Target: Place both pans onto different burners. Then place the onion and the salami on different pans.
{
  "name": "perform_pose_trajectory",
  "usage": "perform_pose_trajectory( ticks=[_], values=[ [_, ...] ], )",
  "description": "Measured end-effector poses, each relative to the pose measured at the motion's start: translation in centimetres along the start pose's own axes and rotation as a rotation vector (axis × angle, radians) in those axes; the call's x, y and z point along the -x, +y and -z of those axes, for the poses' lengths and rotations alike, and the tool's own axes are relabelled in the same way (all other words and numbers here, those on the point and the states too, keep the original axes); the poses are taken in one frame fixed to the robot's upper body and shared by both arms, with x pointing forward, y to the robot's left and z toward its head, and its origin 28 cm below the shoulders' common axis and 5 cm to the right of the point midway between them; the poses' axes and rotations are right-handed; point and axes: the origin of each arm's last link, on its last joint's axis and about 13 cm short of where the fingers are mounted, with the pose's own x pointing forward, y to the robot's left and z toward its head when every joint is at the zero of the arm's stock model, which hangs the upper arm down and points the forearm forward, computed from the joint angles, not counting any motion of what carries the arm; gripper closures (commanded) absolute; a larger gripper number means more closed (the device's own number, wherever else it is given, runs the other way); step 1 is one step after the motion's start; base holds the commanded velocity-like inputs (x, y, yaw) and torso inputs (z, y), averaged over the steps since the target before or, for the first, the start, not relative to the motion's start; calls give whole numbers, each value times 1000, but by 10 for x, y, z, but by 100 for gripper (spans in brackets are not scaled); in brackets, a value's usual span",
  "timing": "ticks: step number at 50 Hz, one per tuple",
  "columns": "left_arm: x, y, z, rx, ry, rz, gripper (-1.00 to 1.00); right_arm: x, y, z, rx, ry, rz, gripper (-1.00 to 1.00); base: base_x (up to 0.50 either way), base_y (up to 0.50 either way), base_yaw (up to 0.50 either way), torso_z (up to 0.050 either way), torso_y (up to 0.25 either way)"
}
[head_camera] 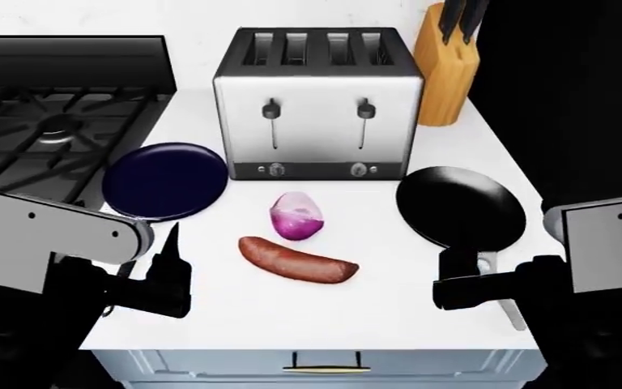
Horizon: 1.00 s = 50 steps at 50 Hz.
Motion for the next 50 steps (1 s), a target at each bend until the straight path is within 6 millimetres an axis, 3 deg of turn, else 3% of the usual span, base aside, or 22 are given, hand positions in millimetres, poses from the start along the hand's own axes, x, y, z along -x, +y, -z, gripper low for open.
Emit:
perform_pose_trajectory(
  ticks=[33, 50],
  values=[
    [3, 3, 0, 3, -14, -7, -100, -13, -8, -14, 18, 241, 26, -100, 11, 0, 0, 0, 0],
    [4, 4, 3, 14, -15, -4, -100, -26, -14, -4, 15, 363, 56, -100, 0, 0, 0, 0, 0]
  ],
)
